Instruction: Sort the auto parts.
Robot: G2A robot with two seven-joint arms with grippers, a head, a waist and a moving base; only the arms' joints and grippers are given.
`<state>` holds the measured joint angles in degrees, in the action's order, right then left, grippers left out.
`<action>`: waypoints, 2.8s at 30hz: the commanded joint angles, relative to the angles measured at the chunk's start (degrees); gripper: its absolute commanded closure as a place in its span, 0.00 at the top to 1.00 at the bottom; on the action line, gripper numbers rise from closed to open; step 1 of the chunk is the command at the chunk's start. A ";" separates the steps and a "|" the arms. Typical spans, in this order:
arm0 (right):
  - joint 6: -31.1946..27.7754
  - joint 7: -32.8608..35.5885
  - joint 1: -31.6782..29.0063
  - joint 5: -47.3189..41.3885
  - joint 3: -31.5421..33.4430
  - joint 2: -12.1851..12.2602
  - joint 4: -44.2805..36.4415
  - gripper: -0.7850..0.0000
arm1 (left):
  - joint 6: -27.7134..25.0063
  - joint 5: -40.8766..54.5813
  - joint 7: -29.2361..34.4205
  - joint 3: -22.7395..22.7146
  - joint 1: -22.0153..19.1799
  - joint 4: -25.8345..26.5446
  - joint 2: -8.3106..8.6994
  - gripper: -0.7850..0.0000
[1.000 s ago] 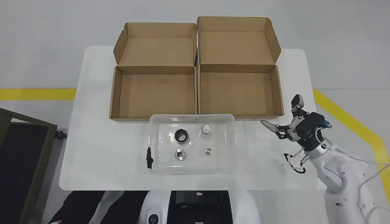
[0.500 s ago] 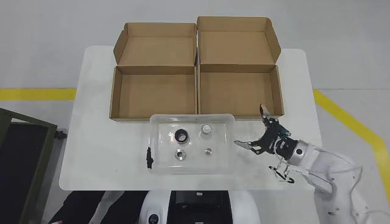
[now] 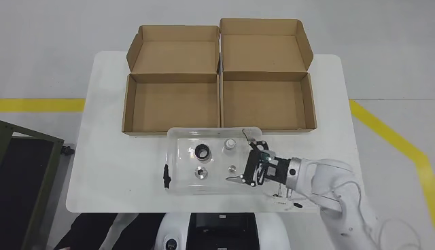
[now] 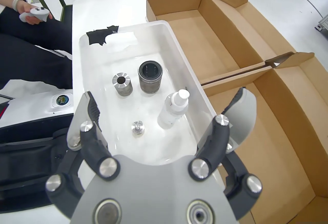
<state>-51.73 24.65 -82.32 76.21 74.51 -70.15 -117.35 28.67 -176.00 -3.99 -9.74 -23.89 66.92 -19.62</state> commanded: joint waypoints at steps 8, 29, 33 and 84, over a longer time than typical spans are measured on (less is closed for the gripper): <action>2.26 -0.60 3.24 3.39 -3.78 0.14 3.79 1.00 | 0.00 0.00 0.00 0.00 0.00 0.00 0.00 1.00; 6.37 4.25 7.53 3.94 -8.29 0.57 9.71 0.79 | 0.00 0.00 0.00 0.00 0.00 0.00 0.00 1.00; 6.92 4.71 8.49 3.67 -8.98 0.61 10.84 0.88 | 0.00 0.00 0.00 0.00 0.00 0.00 0.00 1.00; 3.37 -9.69 7.91 -22.09 -0.29 3.42 0.50 0.00 | 0.00 0.00 0.00 0.00 0.00 0.00 0.00 1.00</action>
<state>-48.70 15.79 -74.41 55.00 73.96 -66.74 -116.68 28.67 -176.00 -3.99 -9.74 -23.89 66.92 -19.62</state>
